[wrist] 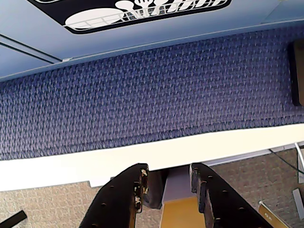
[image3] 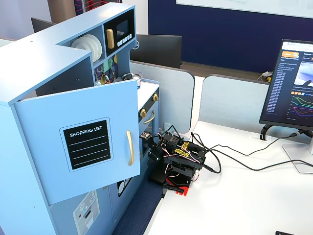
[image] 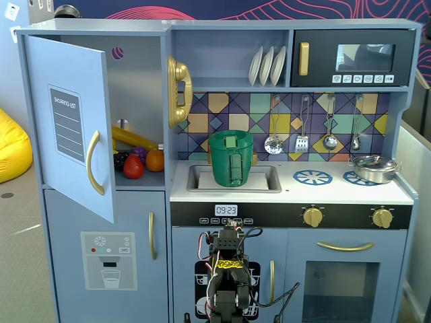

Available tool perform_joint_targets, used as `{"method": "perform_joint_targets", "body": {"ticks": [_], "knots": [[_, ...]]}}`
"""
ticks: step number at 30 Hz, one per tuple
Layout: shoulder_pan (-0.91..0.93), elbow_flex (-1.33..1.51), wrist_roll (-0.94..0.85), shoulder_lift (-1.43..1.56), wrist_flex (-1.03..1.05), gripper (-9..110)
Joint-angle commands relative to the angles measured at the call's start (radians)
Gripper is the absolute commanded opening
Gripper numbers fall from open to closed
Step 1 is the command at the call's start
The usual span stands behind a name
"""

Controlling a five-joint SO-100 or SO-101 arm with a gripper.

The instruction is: Close the left cabinet door

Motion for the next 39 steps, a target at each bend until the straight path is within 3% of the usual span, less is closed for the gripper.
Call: {"method": "perform_joint_targets", "body": {"ticks": [1,12,16,28,34,39], "knots": [[0.005,-0.003,-0.006,-0.005,0.186,0],[0.0,-0.003,-0.005,-0.005,0.186,0],[-0.1,-0.009,0.014,-0.008,0.144,0],[-0.747,-0.334,0.015,-0.037,-0.181,0],[-1.074,-0.489,-0.153,0.011,-0.307,0],[-1.25,-0.607,-0.167,-0.04,-0.426,0]]}}
